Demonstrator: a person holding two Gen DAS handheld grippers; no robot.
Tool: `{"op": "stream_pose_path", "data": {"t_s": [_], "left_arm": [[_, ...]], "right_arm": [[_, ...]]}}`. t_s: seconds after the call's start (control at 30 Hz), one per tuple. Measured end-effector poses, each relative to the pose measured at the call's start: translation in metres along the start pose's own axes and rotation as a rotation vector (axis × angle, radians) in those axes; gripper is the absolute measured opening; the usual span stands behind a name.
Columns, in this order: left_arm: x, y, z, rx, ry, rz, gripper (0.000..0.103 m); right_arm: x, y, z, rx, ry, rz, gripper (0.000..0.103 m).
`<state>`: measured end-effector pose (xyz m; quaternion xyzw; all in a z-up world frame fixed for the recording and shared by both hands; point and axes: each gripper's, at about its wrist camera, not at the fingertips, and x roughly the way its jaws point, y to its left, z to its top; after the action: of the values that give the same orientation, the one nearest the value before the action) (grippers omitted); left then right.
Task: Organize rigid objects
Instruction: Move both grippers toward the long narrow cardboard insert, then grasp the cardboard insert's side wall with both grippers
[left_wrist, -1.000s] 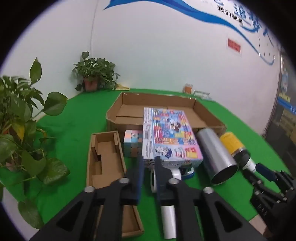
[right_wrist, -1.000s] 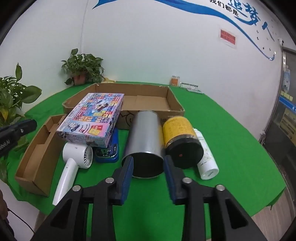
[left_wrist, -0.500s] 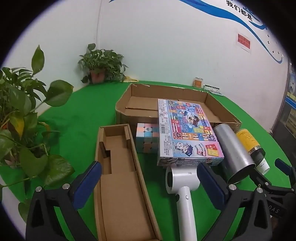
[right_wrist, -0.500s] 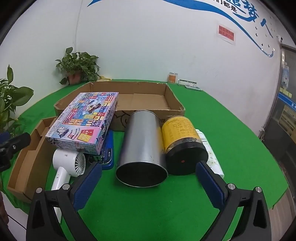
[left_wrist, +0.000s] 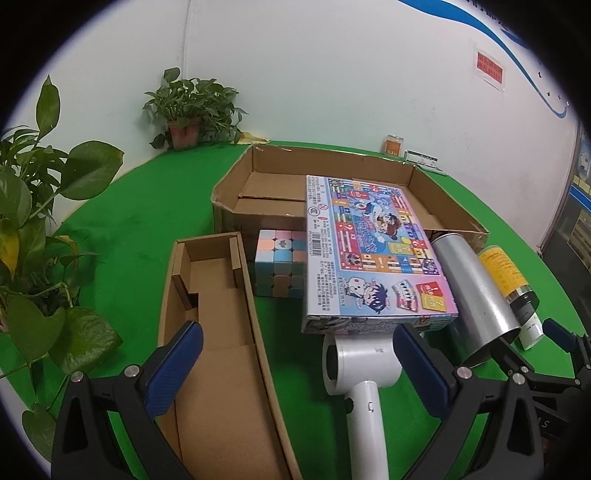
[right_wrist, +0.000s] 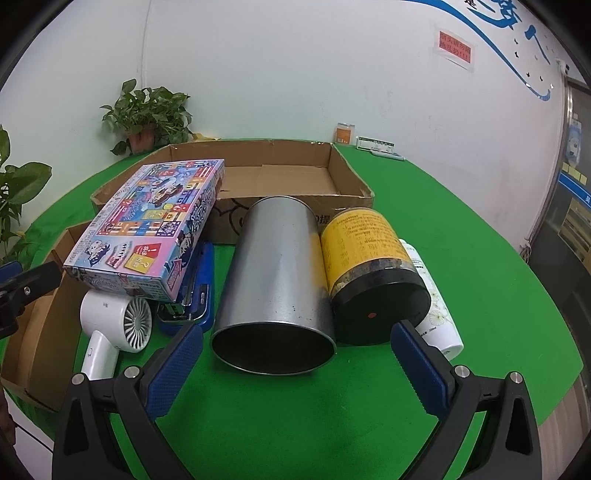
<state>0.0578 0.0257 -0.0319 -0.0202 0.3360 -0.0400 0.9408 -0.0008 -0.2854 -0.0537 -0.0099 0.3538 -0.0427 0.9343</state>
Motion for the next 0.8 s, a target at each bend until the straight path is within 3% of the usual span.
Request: {"op": "stream_pose_path", "data": {"t_s": [0.47, 0.6, 0.8], "left_arm": [[-0.005, 0.017, 0.003, -0.017, 0.013, -0.014, 0.102], [-0.011, 0.038, 0.006, -0.042, 0.022, -0.015, 0.102], [-0.011, 0.090, -0.004, -0.147, 0.101, 0.036, 0.102]], "right_arm": [[-0.007, 0.032, 0.002, -0.076, -0.011, 0.040, 0.102], [-0.014, 0.043, 0.004, -0.094, -0.024, 0.103, 0.102], [-0.046, 0.076, 0.019, -0.112, -0.095, 0.280, 0.102]]}}
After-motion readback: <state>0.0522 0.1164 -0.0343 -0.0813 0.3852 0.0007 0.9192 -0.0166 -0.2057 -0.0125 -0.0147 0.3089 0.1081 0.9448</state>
